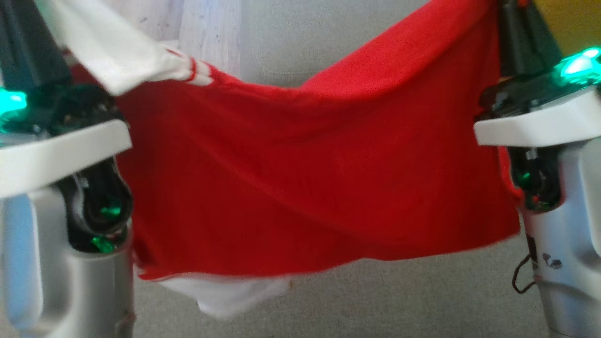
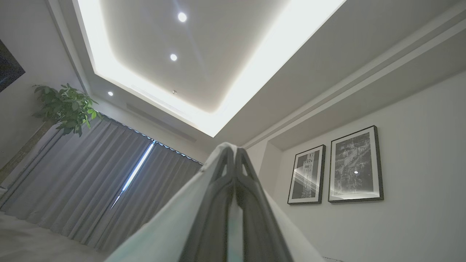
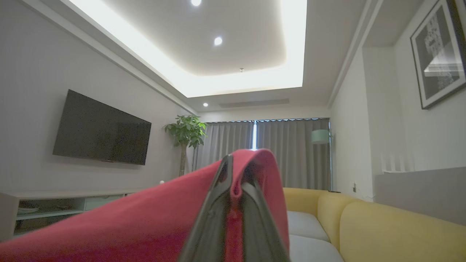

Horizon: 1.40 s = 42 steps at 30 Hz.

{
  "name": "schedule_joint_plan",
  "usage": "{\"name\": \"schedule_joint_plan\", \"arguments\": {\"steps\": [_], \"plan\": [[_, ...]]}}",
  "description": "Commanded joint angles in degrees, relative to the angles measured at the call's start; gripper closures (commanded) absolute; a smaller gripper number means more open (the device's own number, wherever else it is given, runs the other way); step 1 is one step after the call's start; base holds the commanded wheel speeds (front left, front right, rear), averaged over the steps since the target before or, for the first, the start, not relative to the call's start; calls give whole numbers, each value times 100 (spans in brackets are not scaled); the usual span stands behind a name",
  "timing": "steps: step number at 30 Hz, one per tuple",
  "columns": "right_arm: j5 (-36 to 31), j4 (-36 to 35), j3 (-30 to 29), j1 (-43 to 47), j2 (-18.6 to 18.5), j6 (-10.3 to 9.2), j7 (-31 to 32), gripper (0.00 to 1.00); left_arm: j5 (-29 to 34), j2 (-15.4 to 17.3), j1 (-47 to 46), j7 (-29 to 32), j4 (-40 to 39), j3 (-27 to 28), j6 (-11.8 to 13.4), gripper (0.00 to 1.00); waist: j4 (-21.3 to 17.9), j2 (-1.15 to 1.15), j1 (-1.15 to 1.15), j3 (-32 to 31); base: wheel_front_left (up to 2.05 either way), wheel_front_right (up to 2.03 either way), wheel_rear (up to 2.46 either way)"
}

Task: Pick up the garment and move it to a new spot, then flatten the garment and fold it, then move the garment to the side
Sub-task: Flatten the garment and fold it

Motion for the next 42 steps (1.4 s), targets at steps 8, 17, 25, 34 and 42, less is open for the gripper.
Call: {"name": "schedule_joint_plan", "arguments": {"steps": [8, 17, 25, 34, 42], "plan": [[-145, -89, -193, -509, 262, -4, 564, 100, -233, 402, -1041, 652, 557, 331, 102, 100, 15, 0, 0, 763, 0, 0, 0], [-438, 2579, -38, -3275, 81, -4, 319, 100, 18, 1147, -3520, 708, 3332, 318, -330, 100, 125, 0, 0, 2174, 0, 0, 0], [-1354, 4960, -651, -5319, 128, -4, -891, 100, 159, 1208, -5372, -95, 5159, 243, -674, 100, 212, 0, 0, 2640, 0, 0, 0], [-1767, 6526, -835, -4925, 207, -4, -1153, 100, 56, 937, -4965, -843, 6263, -146, -972, 100, 369, 0, 0, 2748, 0, 0, 0], [-1289, 7458, 97, -3723, 346, -4, -551, 100, -365, 857, -2918, -1032, 6212, -1027, -1008, 100, 537, 0, 0, 2238, 0, 0, 0]]}}
